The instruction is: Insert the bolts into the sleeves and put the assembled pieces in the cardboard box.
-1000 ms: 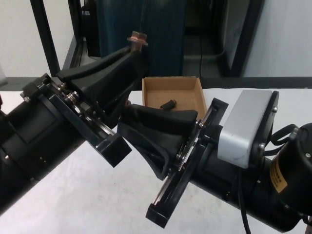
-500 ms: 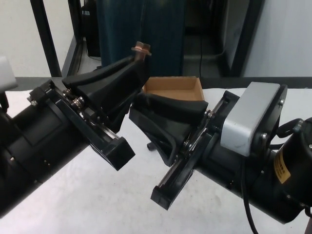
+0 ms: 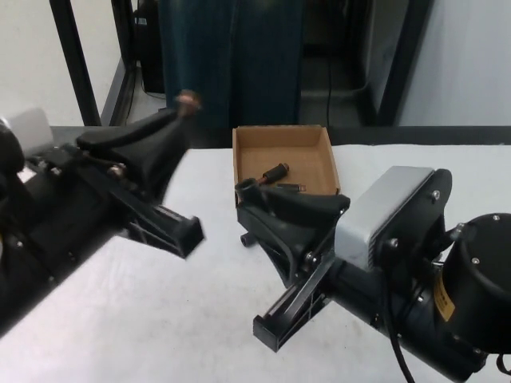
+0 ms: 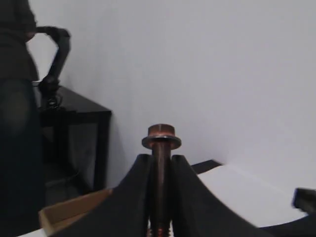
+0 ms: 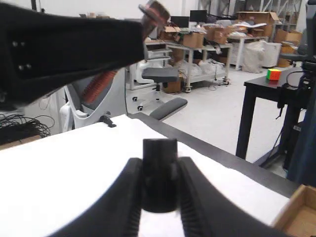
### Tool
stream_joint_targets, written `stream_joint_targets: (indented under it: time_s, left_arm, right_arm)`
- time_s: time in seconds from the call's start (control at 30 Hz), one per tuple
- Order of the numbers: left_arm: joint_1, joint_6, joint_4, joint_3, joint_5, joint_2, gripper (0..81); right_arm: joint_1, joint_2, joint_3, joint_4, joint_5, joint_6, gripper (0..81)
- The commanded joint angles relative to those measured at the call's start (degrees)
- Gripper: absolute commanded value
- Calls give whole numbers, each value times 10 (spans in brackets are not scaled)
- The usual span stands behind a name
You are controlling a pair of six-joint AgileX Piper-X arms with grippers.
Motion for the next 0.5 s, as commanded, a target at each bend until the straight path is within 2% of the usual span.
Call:
stream_joint_targets:
  time_s: [0.0,0.07,0.23,0.33,0.47]
  left_arm:
    - [38,4,47,-6,-7,-3,8]
    - [63,-11,104,-6,9,-3,8]
    - [101,-127,276,-6,91,-3,8]
    - [105,-151,370,-11,133,-3,8]
    - [104,-151,499,-31,136,-3,8]
  right_arm:
    - [-12,-1,1,6,18,-15,3]
    - [-26,-1,1,15,26,-15,3]
    - [-69,-11,1,37,30,-15,3]
    - [-91,-17,1,39,30,-15,3]
    - [-110,-20,1,39,25,-15,3]
